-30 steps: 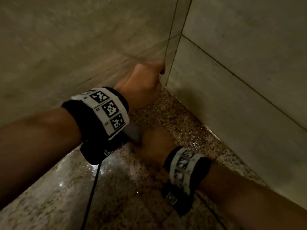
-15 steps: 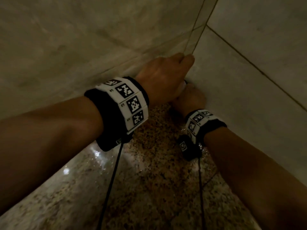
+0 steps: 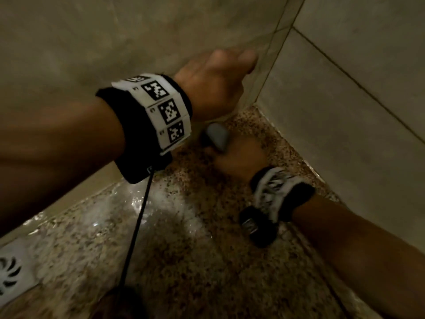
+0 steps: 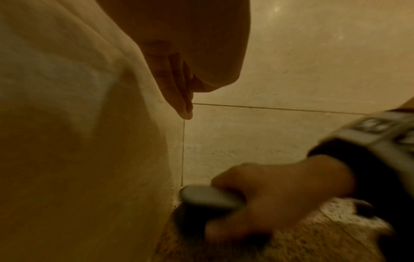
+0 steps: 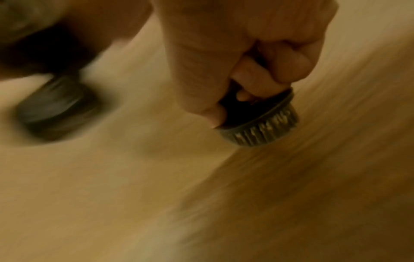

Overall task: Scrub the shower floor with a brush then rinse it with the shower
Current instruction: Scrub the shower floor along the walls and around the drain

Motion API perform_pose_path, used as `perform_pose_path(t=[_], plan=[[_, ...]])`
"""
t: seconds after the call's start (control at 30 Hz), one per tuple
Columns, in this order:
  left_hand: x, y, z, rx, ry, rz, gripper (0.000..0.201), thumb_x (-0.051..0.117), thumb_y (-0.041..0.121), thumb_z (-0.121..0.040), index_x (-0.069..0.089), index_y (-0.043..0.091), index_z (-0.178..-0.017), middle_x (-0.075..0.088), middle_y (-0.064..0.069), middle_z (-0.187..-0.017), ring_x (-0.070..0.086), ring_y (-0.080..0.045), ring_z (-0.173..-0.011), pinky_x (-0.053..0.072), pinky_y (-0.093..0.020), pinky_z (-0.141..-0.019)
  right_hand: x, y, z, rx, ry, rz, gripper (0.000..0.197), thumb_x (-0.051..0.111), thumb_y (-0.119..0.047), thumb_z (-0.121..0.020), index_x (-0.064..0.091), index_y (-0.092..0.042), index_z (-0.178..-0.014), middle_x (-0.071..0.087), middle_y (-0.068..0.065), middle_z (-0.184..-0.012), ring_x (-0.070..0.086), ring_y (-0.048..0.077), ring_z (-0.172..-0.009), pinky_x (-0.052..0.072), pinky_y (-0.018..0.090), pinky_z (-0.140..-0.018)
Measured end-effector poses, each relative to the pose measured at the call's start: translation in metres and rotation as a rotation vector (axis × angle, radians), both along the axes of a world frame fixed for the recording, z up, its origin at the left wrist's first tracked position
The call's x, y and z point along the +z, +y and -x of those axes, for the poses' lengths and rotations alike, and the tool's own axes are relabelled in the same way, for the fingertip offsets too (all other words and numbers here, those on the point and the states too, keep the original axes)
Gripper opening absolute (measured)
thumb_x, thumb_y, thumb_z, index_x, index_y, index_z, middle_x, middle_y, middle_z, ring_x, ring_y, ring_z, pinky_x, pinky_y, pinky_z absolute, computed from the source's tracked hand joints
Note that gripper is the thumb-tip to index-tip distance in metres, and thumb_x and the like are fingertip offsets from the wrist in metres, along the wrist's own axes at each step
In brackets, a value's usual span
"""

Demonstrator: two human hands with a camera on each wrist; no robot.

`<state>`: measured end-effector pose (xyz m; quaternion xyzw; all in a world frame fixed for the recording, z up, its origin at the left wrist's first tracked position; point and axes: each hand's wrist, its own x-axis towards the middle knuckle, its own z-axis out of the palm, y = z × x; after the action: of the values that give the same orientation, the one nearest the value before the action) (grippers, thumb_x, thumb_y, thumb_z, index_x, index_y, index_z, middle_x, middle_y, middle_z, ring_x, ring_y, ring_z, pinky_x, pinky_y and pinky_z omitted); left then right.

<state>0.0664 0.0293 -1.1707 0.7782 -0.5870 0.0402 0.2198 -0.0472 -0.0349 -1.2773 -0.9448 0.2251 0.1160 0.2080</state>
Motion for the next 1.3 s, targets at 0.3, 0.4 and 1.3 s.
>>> perform_pose_path(t=[0.3,0.4,1.3], plan=[[0.001,0.022,-0.002,0.087,0.048,-0.008,0.024,0.044,0.009,-0.087,0.052,0.008,-0.110,0.057,-0.009,-0.098,0.054,-0.027,-0.081,0.047,-0.037,-0.067,-0.045,0.040,-0.028,-0.232,0.076,-0.043,0.054,0.051,-0.039,-0.096,0.039,-0.005,-0.137,0.056,0.011,-0.125,0.057,0.032,-0.113,0.042,0.037,-0.079],[-0.005,0.022,0.003,0.093,0.113,-0.045,0.024,0.042,0.011,-0.086,0.051,0.011,-0.108,0.057,-0.008,-0.095,0.054,-0.029,-0.082,0.051,-0.042,-0.072,-0.030,0.099,-0.015,0.042,0.035,-0.070,0.046,0.053,-0.043,-0.092,0.053,-0.010,-0.125,0.061,0.010,-0.116,0.060,0.032,-0.106,0.042,0.035,-0.075],[-0.026,0.007,0.009,0.034,0.133,-0.116,0.042,0.032,0.029,-0.077,0.052,0.008,-0.106,0.051,-0.014,-0.108,0.055,-0.035,-0.084,0.050,-0.047,-0.073,-0.009,-0.078,0.058,-0.417,0.014,-0.036,0.048,0.054,-0.045,-0.094,0.055,-0.009,-0.125,0.062,0.012,-0.110,0.058,0.024,-0.087,0.039,0.025,-0.067]])
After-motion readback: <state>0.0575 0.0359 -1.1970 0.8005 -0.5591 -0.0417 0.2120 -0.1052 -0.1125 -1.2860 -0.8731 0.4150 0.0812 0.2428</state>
